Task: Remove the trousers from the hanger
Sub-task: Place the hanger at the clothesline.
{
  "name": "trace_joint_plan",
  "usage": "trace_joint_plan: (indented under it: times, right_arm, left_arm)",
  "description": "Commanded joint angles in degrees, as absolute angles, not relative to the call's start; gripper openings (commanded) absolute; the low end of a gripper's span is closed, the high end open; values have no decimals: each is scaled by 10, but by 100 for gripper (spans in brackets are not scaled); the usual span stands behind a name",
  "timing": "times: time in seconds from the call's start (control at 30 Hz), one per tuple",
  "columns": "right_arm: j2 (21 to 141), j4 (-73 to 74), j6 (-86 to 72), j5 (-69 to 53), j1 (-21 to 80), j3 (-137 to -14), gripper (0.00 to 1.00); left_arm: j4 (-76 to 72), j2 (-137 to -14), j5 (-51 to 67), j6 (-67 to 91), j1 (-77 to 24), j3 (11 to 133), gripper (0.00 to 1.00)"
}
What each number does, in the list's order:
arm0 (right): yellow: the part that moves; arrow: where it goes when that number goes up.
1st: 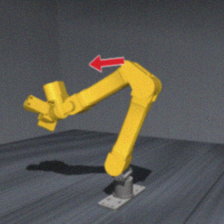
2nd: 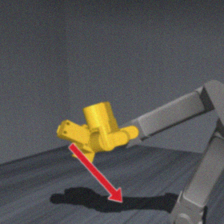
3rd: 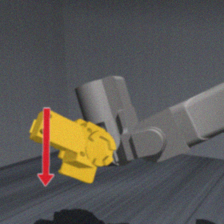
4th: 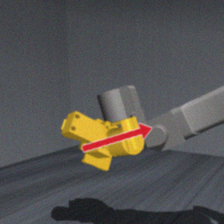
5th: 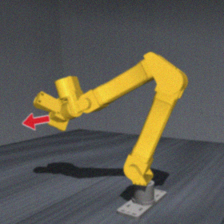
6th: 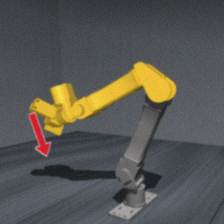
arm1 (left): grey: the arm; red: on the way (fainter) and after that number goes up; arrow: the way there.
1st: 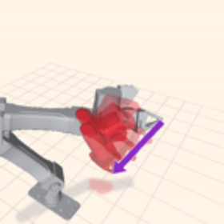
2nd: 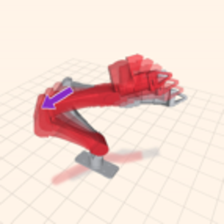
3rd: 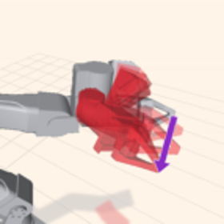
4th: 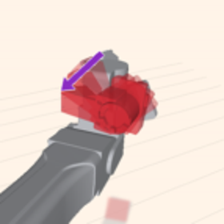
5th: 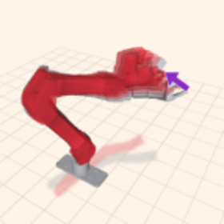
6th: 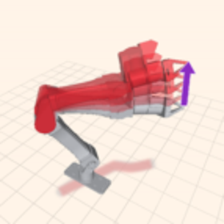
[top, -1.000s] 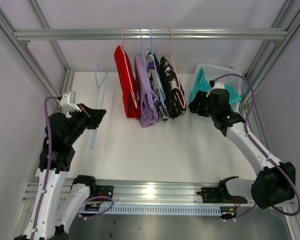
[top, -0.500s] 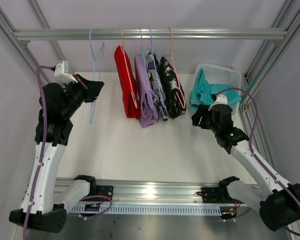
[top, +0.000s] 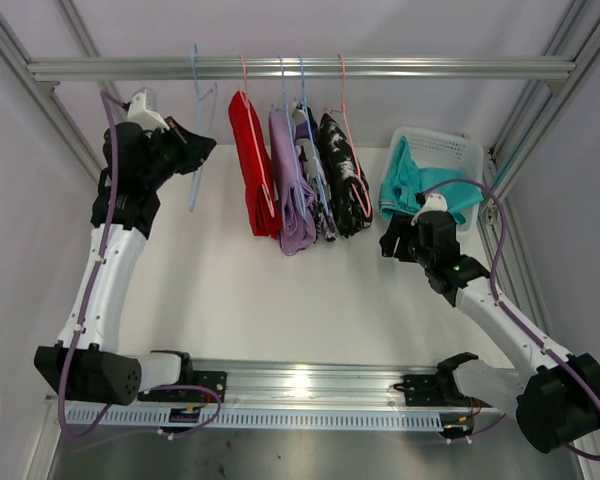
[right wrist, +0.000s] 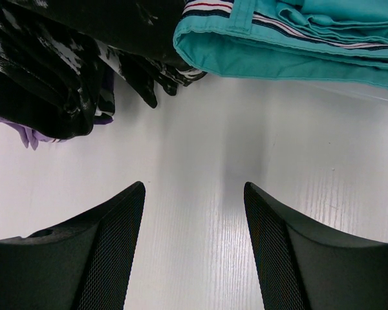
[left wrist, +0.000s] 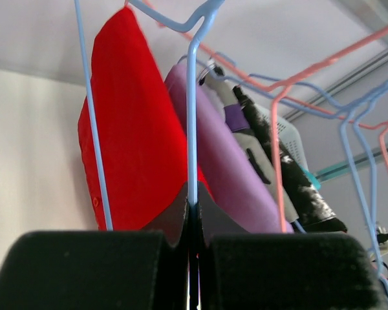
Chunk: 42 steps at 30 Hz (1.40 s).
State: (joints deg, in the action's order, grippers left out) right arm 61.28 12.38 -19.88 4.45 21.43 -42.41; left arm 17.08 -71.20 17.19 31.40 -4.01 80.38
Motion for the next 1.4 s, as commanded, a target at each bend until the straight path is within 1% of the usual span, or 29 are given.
trace_joint_plan:
  times: [0.0,0.07,0.23,0.33,0.43,0.47,0.5,0.63,0.7,0.8,0.97,1.07,1.23,1.37]
  right_arm:
    - [612,95,-192,38,214,-420,67]
    - [613,91,-193,33,214,-415,67]
    - [613,85,-196,25,214,-408,67]
    - [613,87,-195,25,214,-409,67]
    - [611,86,-195,25,214,-406,68]
    - [611,86,-195,24,214,-405,68]
    - [611,86,-195,23,214,-404,68]
    - [608,84,-196,21,214,-402,68]
    - [608,84,-197,18,214,-400,69]
    - [607,82,-198,17,214,-399,70]
    - [605,80,-196,17,214,-395,70]
    - [606,74,-197,18,214,-390,71]
    - [605,75,-195,18,213,-388,71]
    - [598,71,-195,18,214,-385,72]
  left_arm:
    - [137,-694,199,327,-36,793,0]
    - [129,-680,190,327,-36,760,0]
    - [130,-653,177,324,-36,722,0]
    - [132,-644,185,320,-36,710,11]
    - [144,-633,187,314,-36,715,18]
    - [147,-629,185,311,-36,716,26]
    - [161,-625,177,309,-36,724,30]
    - [193,-609,165,290,-36,743,40]
    - [220,-599,150,291,-38,758,41]
    - [217,-573,150,294,-45,761,43]
    - [116,-548,234,323,-61,740,49]
    - [91,-580,279,331,-75,759,51]
    - [112,-664,329,335,-83,822,54]
    - [108,-699,330,338,-86,830,55]
